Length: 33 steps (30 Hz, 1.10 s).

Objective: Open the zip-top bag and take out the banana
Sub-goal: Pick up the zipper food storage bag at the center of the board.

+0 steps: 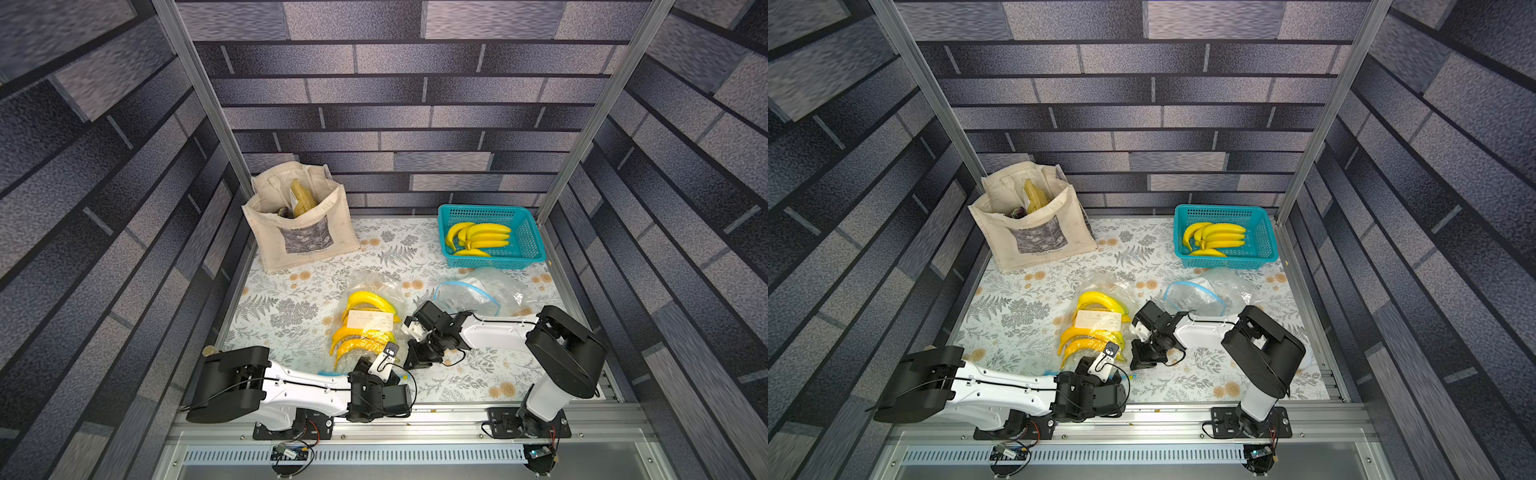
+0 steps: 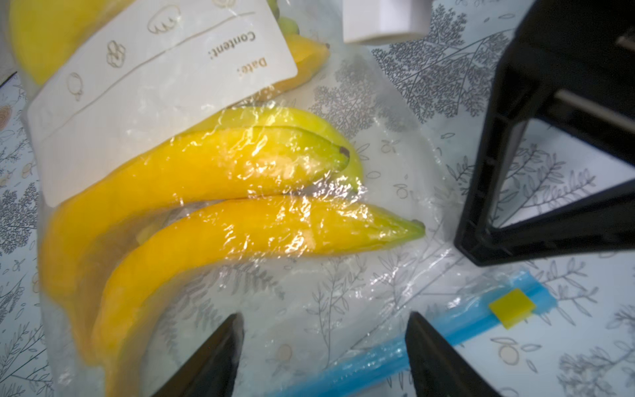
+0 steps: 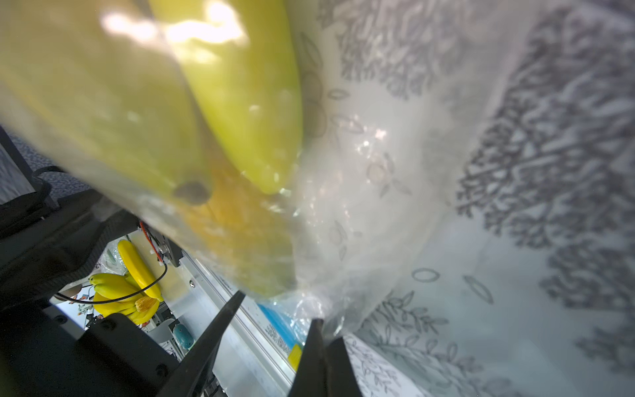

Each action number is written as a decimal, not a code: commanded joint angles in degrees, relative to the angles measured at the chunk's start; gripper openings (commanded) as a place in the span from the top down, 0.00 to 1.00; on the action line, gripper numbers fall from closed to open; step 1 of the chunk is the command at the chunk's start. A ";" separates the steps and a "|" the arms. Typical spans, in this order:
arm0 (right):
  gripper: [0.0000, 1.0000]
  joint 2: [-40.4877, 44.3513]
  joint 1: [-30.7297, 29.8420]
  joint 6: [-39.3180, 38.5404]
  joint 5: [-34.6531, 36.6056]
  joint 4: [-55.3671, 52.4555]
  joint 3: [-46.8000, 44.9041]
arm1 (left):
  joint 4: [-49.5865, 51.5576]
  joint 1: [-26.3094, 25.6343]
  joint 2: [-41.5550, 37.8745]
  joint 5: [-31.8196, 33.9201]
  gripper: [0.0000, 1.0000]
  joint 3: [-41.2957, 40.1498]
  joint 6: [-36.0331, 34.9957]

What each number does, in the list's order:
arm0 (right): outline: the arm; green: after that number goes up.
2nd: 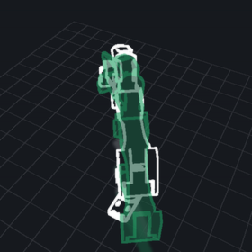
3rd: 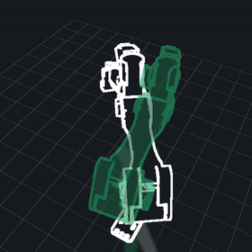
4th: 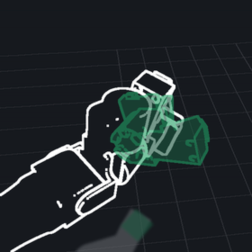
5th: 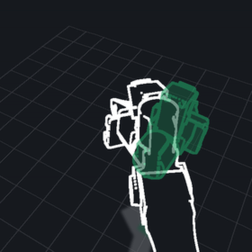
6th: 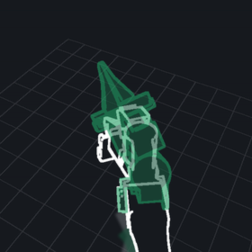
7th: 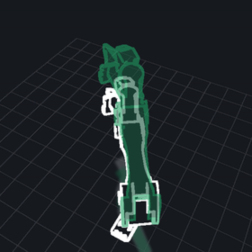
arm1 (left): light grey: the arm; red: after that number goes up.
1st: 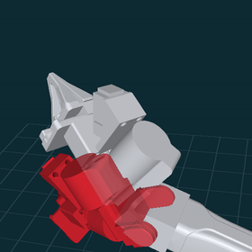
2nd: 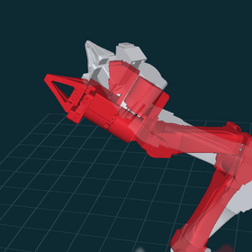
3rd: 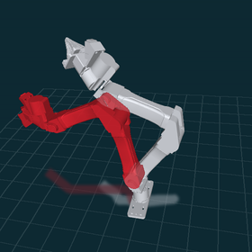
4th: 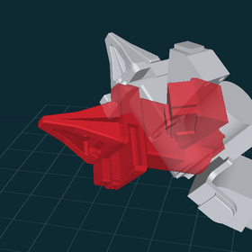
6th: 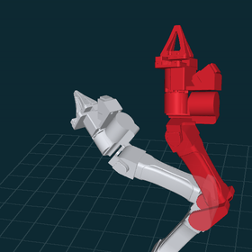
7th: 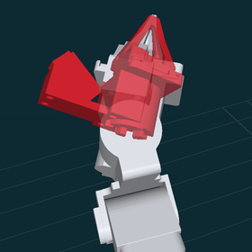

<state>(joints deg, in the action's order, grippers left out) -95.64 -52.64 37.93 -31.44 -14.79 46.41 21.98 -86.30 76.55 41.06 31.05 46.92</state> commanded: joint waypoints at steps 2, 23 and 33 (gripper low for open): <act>1.00 2.49 0.35 -2.12 -3.95 -10.30 5.98 | -1.45 -3.46 -3.86 3.31 0.22 -0.11 -9.79; 1.00 6.34 5.34 -7.17 -11.76 -21.46 12.25 | 9.28 -8.88 -2.79 7.46 0.24 7.06 -16.42; 1.00 8.76 5.46 -7.65 -14.08 -23.25 12.29 | 9.96 -7.37 4.07 10.73 0.28 9.58 -13.48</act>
<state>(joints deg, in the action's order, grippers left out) -88.49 -47.48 31.51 -43.57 -35.38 57.82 29.74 -94.45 81.03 48.88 39.77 31.48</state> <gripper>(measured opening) 0.045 0.729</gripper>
